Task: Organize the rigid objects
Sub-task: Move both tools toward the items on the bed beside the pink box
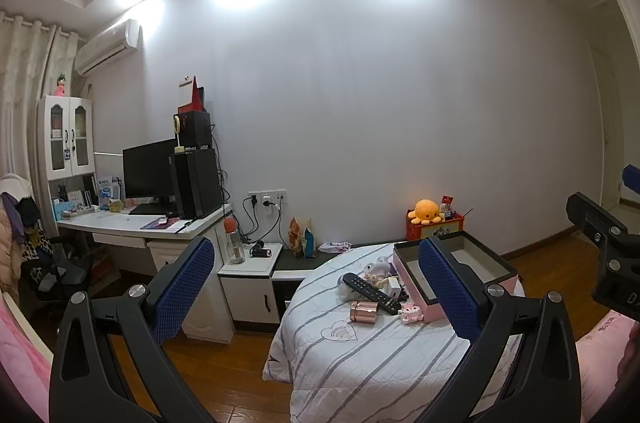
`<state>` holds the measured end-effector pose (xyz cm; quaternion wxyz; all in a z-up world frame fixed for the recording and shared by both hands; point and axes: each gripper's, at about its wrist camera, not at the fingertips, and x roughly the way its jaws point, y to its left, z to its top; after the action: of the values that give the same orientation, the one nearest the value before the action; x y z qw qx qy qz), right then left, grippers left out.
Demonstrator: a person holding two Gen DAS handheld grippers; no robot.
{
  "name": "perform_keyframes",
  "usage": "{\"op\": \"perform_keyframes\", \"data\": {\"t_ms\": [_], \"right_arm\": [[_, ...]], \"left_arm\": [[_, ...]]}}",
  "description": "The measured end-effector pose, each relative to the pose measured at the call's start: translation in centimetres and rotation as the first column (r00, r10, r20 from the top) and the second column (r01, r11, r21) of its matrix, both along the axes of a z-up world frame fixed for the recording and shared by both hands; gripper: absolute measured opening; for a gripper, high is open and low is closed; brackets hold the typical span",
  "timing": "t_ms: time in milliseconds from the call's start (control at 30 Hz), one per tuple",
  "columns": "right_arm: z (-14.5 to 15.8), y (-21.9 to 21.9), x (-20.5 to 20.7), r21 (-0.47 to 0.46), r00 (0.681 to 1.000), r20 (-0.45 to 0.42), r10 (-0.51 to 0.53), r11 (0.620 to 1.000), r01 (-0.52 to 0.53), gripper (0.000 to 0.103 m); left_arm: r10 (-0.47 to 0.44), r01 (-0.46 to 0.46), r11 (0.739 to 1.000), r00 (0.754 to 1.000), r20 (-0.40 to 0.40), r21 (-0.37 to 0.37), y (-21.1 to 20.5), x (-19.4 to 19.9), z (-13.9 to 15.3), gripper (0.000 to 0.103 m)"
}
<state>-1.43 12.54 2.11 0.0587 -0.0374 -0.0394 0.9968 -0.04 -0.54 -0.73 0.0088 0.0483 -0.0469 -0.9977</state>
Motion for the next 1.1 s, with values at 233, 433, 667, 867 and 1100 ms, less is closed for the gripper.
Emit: {"op": "perform_keyframes", "data": {"t_ms": [233, 433, 667, 867, 1100], "right_arm": [[-0.4, 0.3, -0.3, -0.002, 1.0, 0.008, -0.001, 1.0, 0.001, 0.103], [-0.9, 0.5, -1.2, -0.009, 1.0, 0.022, -0.006, 1.0, 0.006, 0.103], [-1.8, 0.9, -2.9, -0.015, 0.998, 0.055, -0.004, 1.0, 0.004, 0.103], [-2.4, 1.3, -4.4, -0.016, 0.997, 0.079, 0.003, 1.0, -0.001, 0.103], [-3.3, 2.0, -6.1, -0.018, 0.993, 0.119, -0.002, 1.0, 0.004, 0.103]], "left_arm": [[-0.004, 0.004, 1.0, 1.0, 0.019, -0.007, 0.3, -0.6, -0.3, 0.103], [-0.009, 0.009, 1.0, 0.999, 0.043, -0.008, 0.7, -1.7, -0.8, 0.103], [-0.012, 0.013, 1.0, 0.997, 0.081, -0.019, 1.4, -3.5, -1.7, 0.103], [-0.019, 0.022, 0.999, 0.994, 0.104, -0.025, 2.1, -5.3, -2.1, 0.103], [-0.037, 0.04, 0.999, 0.99, 0.135, -0.023, 2.7, -7.7, -2.7, 0.103]]}}
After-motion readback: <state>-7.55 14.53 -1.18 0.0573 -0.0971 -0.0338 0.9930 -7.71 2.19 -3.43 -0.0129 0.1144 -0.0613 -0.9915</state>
